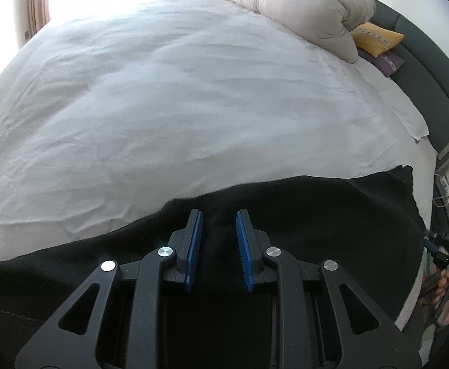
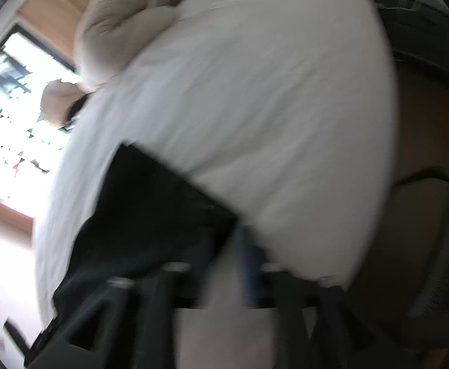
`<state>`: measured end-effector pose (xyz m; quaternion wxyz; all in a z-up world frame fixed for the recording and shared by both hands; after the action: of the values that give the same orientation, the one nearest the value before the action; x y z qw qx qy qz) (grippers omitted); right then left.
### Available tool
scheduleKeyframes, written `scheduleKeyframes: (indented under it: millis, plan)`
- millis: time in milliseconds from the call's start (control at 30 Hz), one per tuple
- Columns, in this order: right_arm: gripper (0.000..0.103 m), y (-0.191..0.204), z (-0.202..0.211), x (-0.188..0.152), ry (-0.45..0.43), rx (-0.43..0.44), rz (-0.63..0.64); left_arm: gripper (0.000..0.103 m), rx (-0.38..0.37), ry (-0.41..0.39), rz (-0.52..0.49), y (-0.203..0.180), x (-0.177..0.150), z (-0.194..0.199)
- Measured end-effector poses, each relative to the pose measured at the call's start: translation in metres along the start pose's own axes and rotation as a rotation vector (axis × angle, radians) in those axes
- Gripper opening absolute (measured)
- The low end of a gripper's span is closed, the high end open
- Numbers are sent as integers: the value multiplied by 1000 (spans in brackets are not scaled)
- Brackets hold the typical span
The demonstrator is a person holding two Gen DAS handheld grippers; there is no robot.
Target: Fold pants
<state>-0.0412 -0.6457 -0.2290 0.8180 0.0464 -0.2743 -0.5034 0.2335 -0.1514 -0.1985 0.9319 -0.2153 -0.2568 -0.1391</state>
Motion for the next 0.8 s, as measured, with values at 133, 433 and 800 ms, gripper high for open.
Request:
scheduleKeyframes:
  millis: [133,433,800]
  plan:
    - [69,22,35,14,-137,-56,83,22,-7,-11,-57,-11,-8,22]
    - [65,210,-13,-19,114,260,627,22,-55,64,-53,-14,-55,40]
    - [44,171,-66,44,23,-62,440,22,-33,99,-21,-5,-89,52]
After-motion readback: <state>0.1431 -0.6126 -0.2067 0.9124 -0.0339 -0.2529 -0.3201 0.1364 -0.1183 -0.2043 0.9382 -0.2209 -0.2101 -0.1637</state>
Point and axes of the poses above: each gripper's, at about its wrist camera, not at the fingertips, and z roughly against the way its jaws point, y to its left, x to its top, the point moved 2 cm from there along -z, roughly the way its jaws point, and after that the axes turned 7 degrees about -x, right-handed, at the moved point
